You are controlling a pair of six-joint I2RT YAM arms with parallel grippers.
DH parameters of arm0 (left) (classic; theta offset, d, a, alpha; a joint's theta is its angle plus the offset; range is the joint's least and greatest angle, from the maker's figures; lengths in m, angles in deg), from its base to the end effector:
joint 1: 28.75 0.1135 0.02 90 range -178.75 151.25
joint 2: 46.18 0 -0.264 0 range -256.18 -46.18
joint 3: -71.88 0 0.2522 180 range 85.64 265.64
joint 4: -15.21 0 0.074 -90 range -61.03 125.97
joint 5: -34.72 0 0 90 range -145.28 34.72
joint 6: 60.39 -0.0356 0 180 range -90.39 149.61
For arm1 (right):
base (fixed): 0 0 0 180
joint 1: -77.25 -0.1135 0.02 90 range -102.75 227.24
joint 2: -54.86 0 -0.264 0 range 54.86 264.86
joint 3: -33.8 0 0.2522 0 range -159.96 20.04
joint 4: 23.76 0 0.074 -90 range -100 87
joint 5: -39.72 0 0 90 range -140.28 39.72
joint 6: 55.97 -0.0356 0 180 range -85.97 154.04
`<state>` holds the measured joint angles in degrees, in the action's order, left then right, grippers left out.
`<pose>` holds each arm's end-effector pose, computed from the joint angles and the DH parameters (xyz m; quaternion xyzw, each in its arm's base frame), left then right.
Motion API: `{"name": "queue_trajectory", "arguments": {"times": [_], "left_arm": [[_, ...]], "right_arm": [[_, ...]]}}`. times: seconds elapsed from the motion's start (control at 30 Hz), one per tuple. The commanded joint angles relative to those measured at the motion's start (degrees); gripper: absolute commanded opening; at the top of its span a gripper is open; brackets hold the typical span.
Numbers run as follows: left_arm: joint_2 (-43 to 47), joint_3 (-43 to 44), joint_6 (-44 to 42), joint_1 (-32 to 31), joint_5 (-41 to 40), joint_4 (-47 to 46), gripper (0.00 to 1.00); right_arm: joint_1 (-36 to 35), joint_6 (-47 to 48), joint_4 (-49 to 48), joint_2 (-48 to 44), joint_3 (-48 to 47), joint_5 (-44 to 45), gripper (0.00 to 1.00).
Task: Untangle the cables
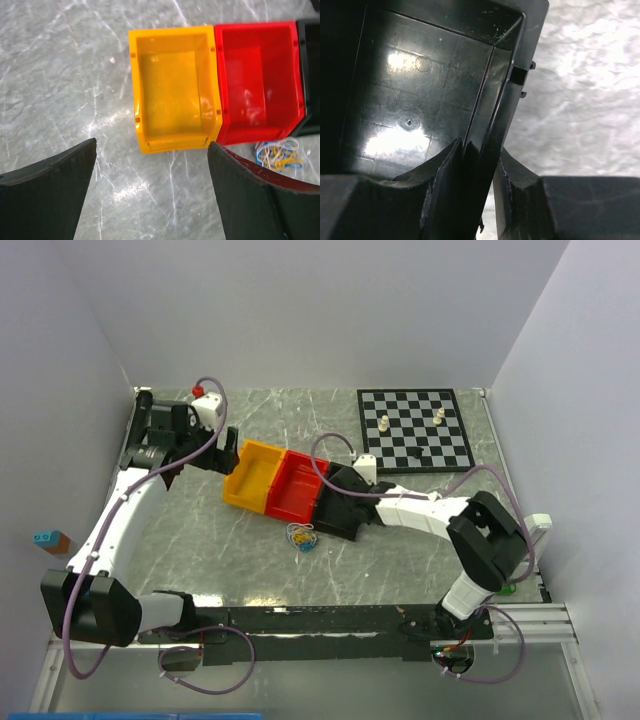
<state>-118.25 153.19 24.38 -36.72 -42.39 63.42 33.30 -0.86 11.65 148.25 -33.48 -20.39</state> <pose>0.2684 -0.0456 0.3368 0.1511 0.8853 -0.1115 0.4255 0.2370 0.2038 0.1739 -0.0107 0.9386 -0.0422 0.3423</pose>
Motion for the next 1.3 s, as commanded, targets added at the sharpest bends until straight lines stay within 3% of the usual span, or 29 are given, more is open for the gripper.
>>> {"name": "queue_trajectory", "arguments": {"times": [0.0, 0.23, 0.33, 0.5, 0.57, 0.7, 0.77, 0.83, 0.87, 0.9, 1.17, 1.27], "left_arm": [[3.69, -1.28, -4.43, -0.91, 4.6, 1.49, 0.97], [0.98, -4.97, -2.24, -2.05, -5.48, -4.39, 0.97], [-3.41, -4.62, -0.92, -2.23, -10.06, -6.5, 0.96], [-8.51, -4.36, 0.66, -2.23, -10.96, -10.72, 0.99], [-10.27, -4.53, 0.75, -2.23, -9.81, -12.48, 0.91], [-13.53, -4.79, 1.1, -2.23, -7.7, -14.5, 0.91], [-15.19, -5.06, 1.19, -2.23, -7.52, -15.82, 0.89], [-17.13, -4.71, 1.19, -2.23, -7.26, -16.26, 0.81], [-18.09, -4.53, 1.1, -2.23, -6.74, -16.18, 0.7], [-18.8, -4.62, 1.1, -2.32, -5.86, -16.18, 0.66], [-19.6, -7.78, 0.75, -5.39, -4.36, -17.67, 0.63], [-18.19, -9.62, 0.32, -5.74, -4.45, -17.32, 0.56]], "right_arm": [[0.79, 6.67, -1.44, -4.0, 1.75, 1.22, 0.37], [0.96, 10.2, -2.66, -4.87, 0.95, -0.53, 0.61], [0.96, 10.55, -3.28, -6.02, 1.57, -0.62, 0.62], [0.96, 10.73, -4.59, -7.86, 3.68, -0.8, 0.53], [0.96, 10.2, -5.65, -8.83, 4.99, -1.32, 0.51], [0.96, 8.88, -6.97, -10.5, 7.37, -1.33, 0.49], [0.96, 8.62, -7.32, -11.29, 8.25, -1.33, 0.44], [0.96, 8.27, -7.24, -11.73, 8.69, -0.89, 0.36], [0.88, 8.18, -7.32, -12.17, 9.04, -0.8, 0.35], [0.96, 8.09, -7.41, -12.35, 9.31, -0.8, 0.34], [1.05, 9.49, -8.38, -12.0, 9.31, -1.24, 0.32], [1.05, 10.2, -9.17, -11.12, 8.7, -1.85, 0.29]]}}
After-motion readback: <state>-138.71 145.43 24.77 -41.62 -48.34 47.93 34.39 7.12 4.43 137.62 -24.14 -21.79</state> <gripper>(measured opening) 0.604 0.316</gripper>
